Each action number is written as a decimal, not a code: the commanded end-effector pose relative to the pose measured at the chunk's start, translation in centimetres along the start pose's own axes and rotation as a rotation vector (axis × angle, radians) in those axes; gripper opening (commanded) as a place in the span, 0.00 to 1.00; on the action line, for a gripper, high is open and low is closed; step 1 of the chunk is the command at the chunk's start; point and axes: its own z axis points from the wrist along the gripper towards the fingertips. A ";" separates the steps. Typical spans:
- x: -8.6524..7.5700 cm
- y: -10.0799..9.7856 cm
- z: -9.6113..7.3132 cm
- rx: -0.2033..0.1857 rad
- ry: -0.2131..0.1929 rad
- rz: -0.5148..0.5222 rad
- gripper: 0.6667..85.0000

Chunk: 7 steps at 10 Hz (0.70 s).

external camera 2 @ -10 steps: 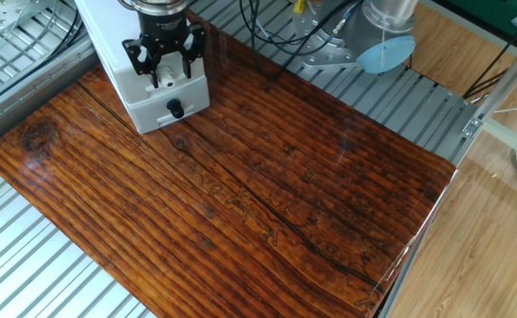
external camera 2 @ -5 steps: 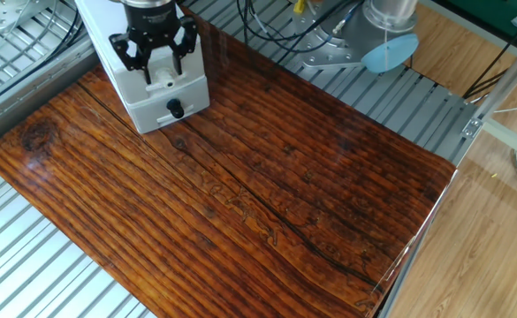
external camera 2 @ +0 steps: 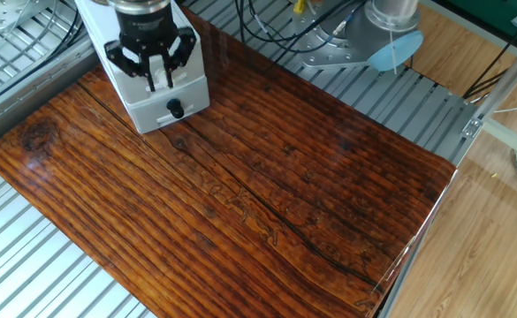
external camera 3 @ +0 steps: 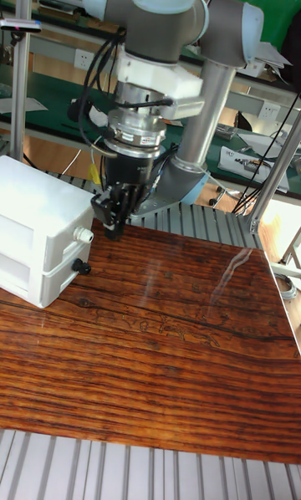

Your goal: Grasp the handle and close the drawer

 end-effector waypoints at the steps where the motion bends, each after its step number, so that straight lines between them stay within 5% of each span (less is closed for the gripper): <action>1: -3.9 -0.5 0.3 -0.012 -0.050 0.181 0.18; 4: -6.5 -1.4 0.1 0.020 -0.046 0.237 0.10; 7: -9.9 -1.3 0.7 0.002 -0.092 0.286 0.09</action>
